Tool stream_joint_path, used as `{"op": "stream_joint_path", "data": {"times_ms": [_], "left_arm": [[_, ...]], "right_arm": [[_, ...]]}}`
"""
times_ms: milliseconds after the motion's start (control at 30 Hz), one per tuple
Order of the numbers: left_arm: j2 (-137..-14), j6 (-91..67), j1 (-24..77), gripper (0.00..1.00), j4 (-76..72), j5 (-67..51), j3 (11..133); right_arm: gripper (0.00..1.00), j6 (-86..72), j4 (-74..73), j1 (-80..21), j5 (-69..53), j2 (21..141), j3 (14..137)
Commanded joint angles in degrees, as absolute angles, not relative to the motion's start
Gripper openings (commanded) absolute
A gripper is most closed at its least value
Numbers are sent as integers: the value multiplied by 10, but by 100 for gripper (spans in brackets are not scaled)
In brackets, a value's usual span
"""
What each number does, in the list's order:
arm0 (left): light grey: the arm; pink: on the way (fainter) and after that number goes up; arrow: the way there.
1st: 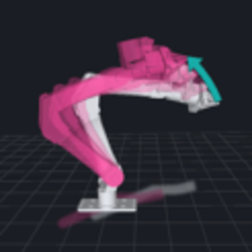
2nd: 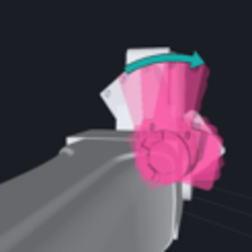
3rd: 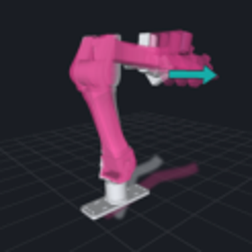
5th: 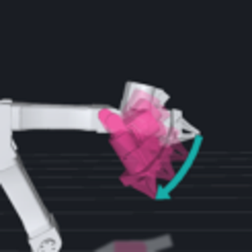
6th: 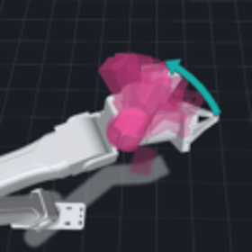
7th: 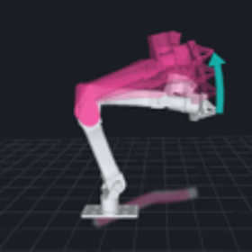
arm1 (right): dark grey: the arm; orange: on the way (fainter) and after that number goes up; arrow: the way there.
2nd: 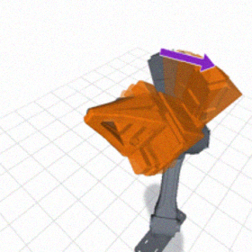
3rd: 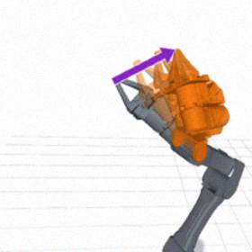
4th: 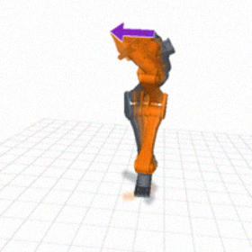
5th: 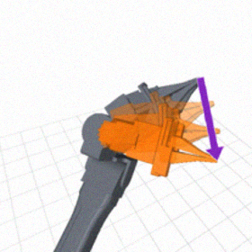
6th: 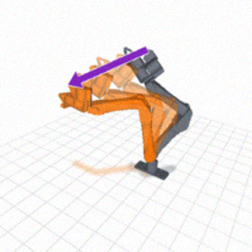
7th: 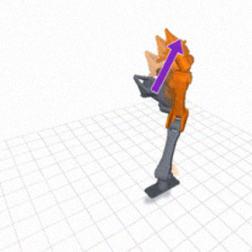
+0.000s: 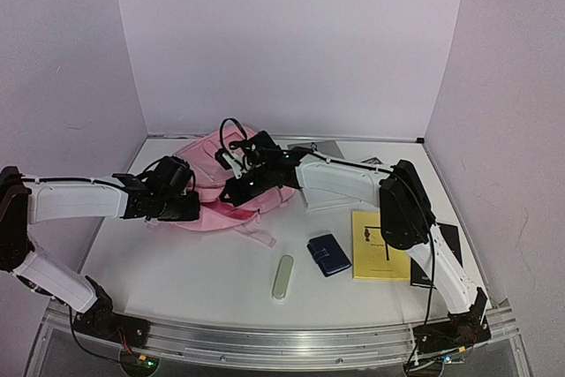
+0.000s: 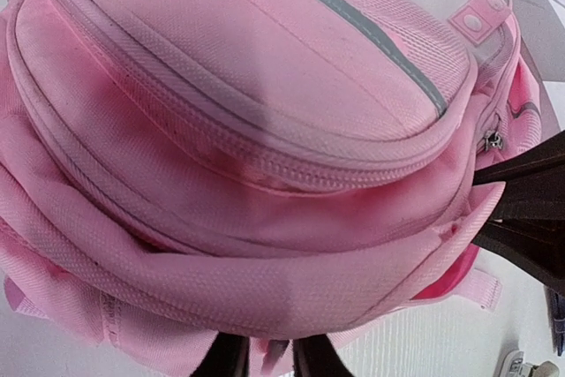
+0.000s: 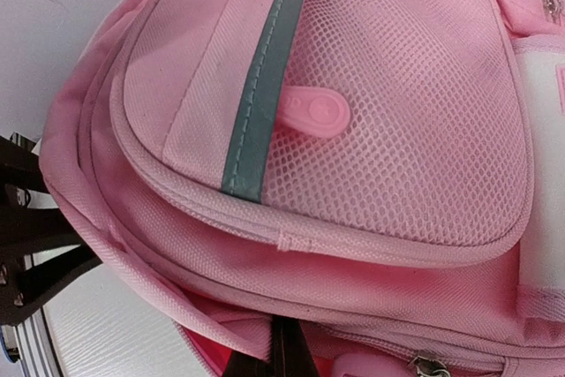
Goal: Pack the student bag
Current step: Unzip the student bag at the center of the board.
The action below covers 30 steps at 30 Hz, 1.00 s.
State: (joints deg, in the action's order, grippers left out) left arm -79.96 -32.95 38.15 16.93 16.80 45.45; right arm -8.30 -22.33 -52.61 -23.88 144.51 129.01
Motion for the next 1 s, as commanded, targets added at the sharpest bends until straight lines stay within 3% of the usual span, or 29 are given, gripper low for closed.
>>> {"op": "stream_joint_path", "data": {"times_ms": [0,100,533,833,967], "left_arm": [[-790,-332,379,8,160,192,478],[-762,-337,379,1,170,192,470],[-591,-384,377,0,370,316,466],[-528,-353,377,0,412,309,469],[-505,-322,377,0,380,245,466]], "right_arm": [[0,-114,-203,-539,-287,1382,1307],[0,-107,-203,-537,-279,1385,1309],[0,-14,-204,-503,-243,1399,1278],[0,70,-205,-496,-213,1389,1264],[0,109,-204,-496,-188,1381,1246]]}}
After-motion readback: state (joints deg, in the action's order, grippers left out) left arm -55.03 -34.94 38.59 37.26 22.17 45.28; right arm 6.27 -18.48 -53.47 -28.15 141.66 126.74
